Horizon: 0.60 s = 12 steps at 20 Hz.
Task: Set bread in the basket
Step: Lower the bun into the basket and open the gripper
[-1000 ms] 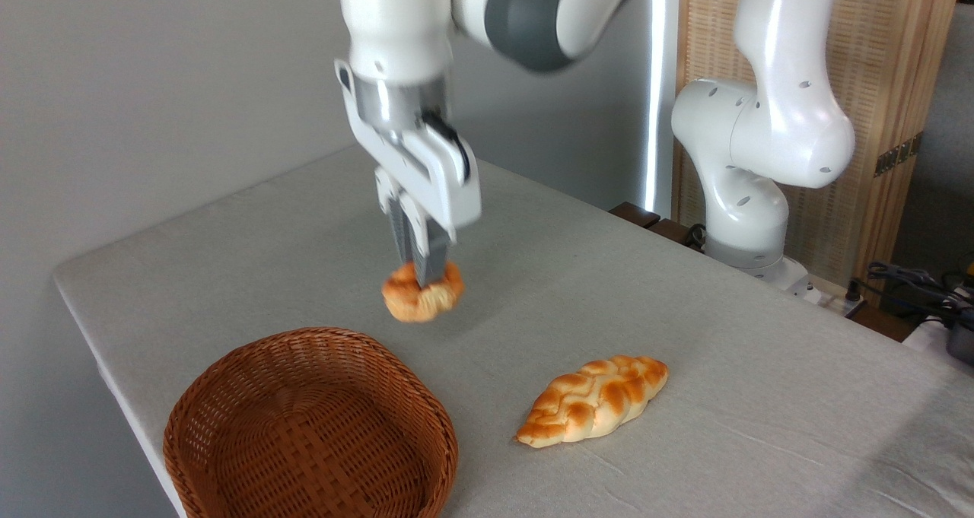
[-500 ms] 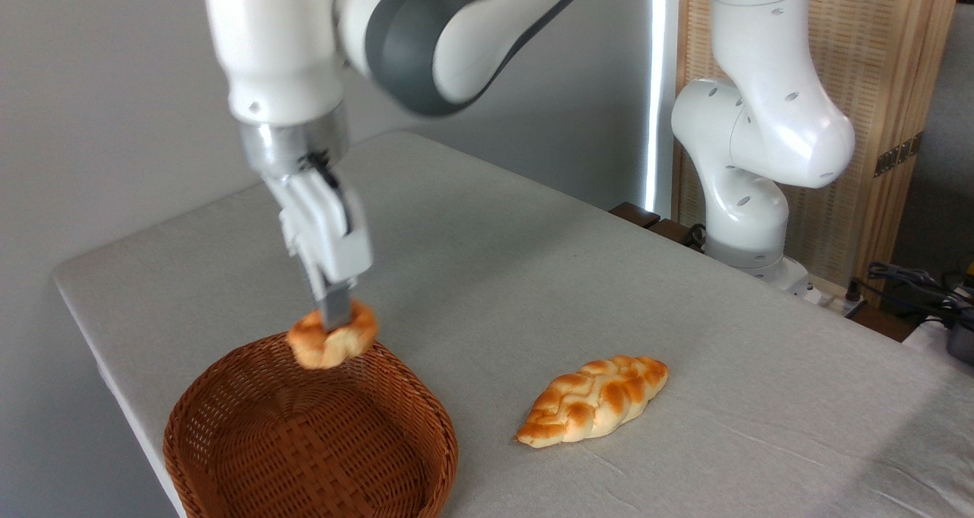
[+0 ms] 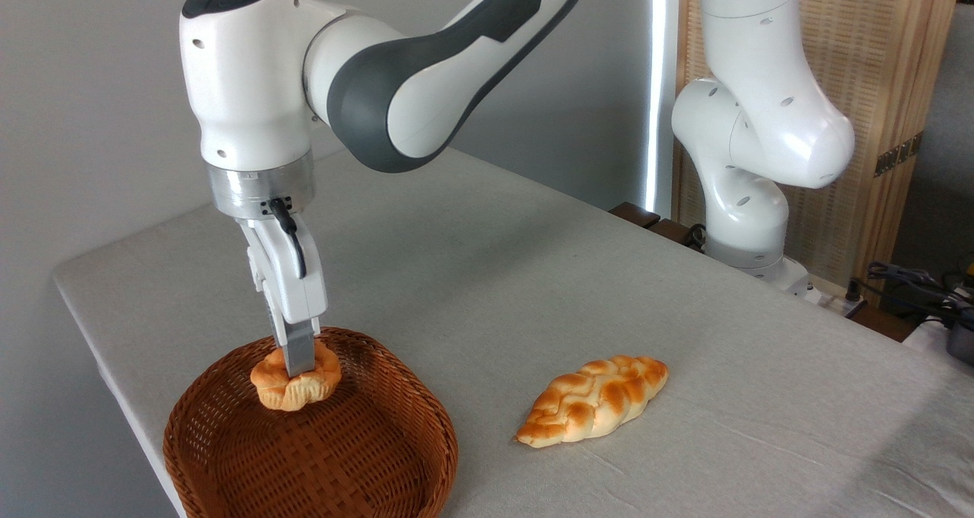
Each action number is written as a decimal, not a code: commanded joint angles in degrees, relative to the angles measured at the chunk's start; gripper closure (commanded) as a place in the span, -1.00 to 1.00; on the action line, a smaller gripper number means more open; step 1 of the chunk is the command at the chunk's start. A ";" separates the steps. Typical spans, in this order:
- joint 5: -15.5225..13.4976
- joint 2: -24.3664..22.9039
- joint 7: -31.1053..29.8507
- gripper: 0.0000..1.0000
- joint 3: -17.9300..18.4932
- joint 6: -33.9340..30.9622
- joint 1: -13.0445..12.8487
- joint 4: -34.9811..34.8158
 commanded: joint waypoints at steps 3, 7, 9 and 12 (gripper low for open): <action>1.01 0.42 -0.15 -1.00 -0.37 0.23 0.01 0.69; 1.01 0.42 -0.15 -1.00 -0.54 0.15 0.01 0.69; 1.01 0.42 -0.06 -1.00 -0.81 0.06 0.10 0.69; 1.01 -0.10 -0.06 -1.00 -0.81 -0.64 0.45 0.77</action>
